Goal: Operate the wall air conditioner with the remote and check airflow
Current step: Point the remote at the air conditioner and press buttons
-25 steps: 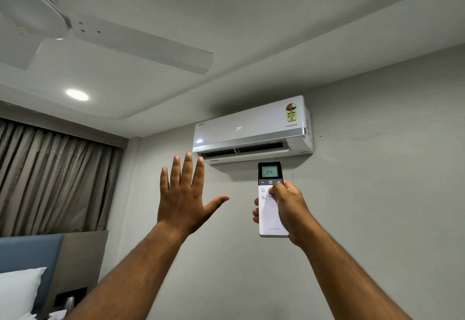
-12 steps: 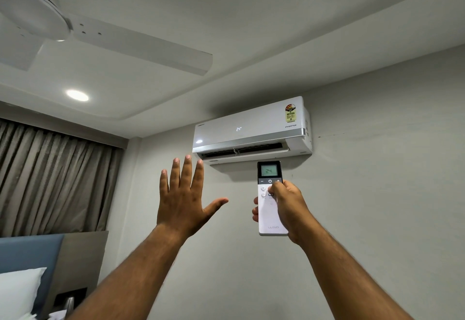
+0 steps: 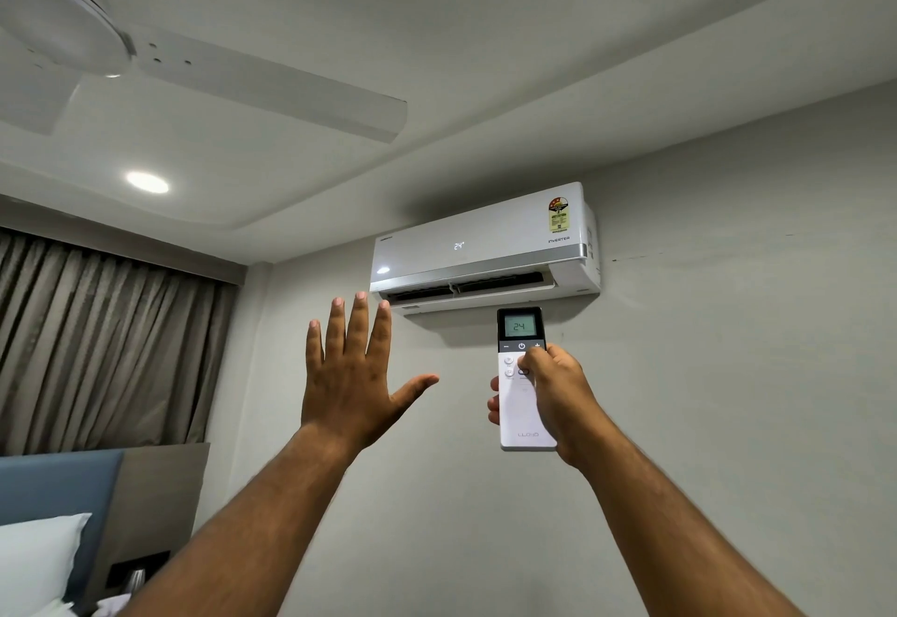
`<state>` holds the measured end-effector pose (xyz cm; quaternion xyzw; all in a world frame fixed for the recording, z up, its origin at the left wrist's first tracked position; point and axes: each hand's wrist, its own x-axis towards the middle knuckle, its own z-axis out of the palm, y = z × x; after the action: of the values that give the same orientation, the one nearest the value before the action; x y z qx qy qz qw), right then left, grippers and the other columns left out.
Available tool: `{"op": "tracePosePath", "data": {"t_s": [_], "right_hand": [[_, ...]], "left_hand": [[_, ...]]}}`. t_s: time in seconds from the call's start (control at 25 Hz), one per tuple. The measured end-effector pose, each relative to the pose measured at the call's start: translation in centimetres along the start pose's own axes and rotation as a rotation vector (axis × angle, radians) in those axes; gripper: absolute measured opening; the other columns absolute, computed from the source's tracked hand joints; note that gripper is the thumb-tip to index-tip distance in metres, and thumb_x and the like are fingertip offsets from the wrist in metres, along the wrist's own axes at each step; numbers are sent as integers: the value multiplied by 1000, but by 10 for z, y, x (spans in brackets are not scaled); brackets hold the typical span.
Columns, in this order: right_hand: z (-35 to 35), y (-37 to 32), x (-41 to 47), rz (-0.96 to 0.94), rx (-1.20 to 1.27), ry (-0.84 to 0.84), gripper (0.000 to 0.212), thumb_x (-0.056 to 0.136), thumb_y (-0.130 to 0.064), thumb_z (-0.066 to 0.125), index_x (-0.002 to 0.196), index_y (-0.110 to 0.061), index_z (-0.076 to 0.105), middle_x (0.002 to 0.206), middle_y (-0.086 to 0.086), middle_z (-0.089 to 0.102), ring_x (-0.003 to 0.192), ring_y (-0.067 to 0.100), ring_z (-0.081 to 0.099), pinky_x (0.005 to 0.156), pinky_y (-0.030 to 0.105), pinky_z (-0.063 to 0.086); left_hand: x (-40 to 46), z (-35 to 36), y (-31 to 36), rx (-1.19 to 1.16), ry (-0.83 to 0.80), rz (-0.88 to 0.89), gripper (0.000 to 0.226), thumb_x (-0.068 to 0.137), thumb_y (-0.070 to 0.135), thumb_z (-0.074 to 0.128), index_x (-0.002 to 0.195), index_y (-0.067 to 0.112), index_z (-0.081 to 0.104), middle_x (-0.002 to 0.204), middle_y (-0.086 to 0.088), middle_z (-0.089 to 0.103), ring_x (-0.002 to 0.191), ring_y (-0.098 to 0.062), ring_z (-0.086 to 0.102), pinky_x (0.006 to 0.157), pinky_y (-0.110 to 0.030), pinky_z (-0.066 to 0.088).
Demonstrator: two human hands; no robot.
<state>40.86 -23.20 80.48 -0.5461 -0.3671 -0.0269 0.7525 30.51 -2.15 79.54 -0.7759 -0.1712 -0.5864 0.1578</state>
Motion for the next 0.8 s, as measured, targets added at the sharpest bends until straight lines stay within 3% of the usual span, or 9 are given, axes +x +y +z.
{"op": "tracePosePath", "data": {"t_s": [0.8], "right_hand": [[-7,5,1,0,-15,21,17,99,-19,45,108,-6,52,87,26,70,58,34,70,59,43,61]], "left_hand": [[-1,2,6,-20,-1,7,106,76,87,13,153,15,10,162,-16,11,149,-37,5,118,-60,11]]}}
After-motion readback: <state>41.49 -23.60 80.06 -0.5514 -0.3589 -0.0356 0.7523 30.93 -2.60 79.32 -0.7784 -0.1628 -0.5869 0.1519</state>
